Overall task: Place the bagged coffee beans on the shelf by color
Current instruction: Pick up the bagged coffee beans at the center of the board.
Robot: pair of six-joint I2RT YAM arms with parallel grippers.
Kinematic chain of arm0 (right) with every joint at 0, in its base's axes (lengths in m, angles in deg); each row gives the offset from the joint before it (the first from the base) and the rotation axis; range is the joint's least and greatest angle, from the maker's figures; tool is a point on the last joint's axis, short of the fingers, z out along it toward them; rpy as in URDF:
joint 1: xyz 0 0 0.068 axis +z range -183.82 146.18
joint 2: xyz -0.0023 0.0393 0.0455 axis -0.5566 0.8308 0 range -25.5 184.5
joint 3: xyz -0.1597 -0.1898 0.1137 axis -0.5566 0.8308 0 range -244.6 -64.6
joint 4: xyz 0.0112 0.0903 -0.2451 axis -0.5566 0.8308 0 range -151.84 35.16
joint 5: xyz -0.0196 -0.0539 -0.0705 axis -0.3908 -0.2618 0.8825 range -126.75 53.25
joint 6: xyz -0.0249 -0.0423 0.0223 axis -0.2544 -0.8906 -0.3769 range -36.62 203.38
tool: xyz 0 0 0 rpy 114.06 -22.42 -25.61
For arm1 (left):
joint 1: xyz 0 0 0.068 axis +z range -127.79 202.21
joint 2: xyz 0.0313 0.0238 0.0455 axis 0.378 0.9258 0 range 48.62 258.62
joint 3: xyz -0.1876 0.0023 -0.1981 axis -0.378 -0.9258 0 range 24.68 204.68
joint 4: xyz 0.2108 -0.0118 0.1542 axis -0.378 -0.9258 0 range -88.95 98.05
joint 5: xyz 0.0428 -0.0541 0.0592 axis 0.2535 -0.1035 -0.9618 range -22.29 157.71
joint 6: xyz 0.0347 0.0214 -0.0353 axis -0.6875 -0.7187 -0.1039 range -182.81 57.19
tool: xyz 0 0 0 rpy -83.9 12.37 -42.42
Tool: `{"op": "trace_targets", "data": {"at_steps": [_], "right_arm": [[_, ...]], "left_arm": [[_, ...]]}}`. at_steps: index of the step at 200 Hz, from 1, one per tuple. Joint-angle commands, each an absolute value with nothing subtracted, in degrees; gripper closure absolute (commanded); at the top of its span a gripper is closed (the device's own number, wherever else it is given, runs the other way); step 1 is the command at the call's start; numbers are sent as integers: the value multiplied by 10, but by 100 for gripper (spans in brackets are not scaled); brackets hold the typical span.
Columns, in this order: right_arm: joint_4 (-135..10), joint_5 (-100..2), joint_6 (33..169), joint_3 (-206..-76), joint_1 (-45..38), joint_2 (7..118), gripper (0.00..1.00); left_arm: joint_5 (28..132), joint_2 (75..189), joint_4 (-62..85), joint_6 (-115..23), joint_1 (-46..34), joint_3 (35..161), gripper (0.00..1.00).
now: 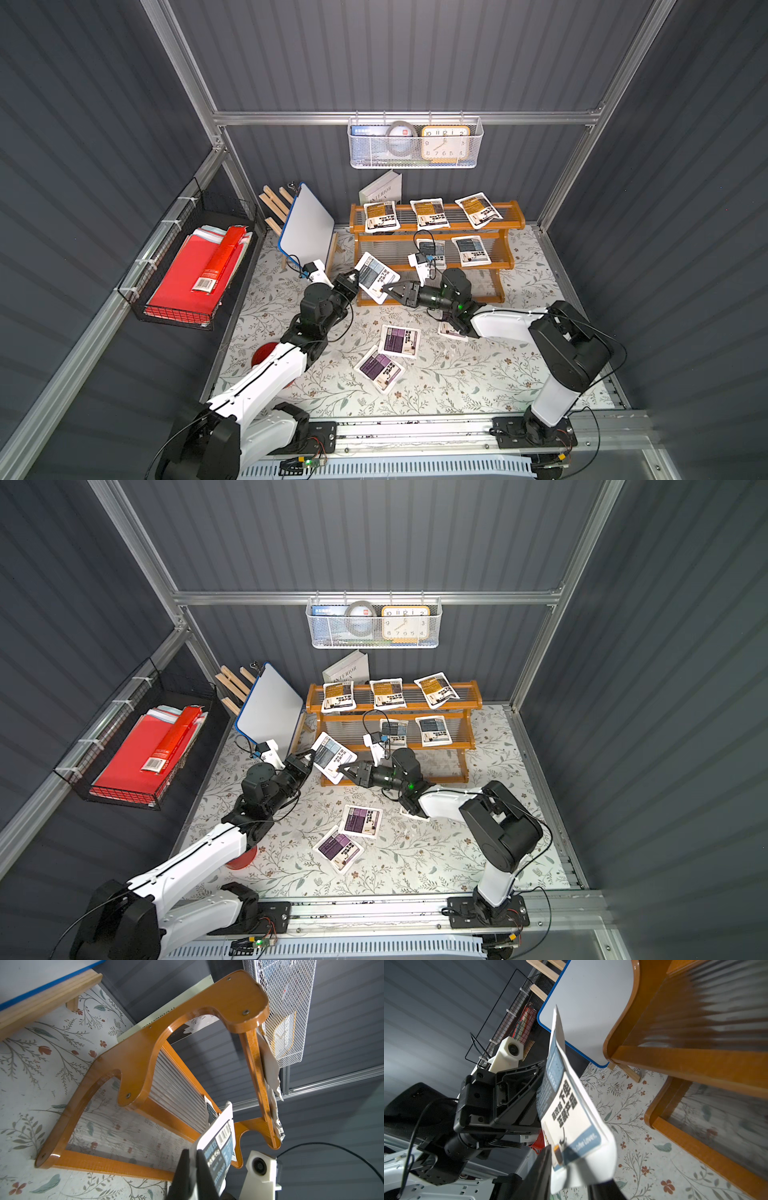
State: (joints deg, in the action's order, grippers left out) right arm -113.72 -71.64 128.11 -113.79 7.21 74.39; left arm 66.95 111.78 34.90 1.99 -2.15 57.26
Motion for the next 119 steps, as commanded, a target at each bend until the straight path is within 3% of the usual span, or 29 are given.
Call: {"op": "trace_targets", "data": {"at_steps": [1, 22, 31, 51, 64, 119], "right_arm": [[-1182, -720, 1297, -1153, 78, 750, 81], [-1190, -706, 1301, -1151, 80, 749, 99], [-1189, -698, 1300, -1147, 81, 746, 100], [-1181, -672, 1306, -1138, 83, 739, 100], [-1182, -652, 1319, -1133, 84, 739, 100], [-1168, -534, 1390, -1170, 100, 749, 100]], "left_arm": [[687, 1127, 372, 17, -22, 576, 100], [688, 1127, 368, 21, -22, 573, 100], [685, 1124, 360, 21, -22, 573, 99], [676, 1107, 344, 26, -22, 567, 70], [655, 1088, 318, 29, -22, 567, 59], [559, 1043, 183, 10, -21, 592, 54]]}}
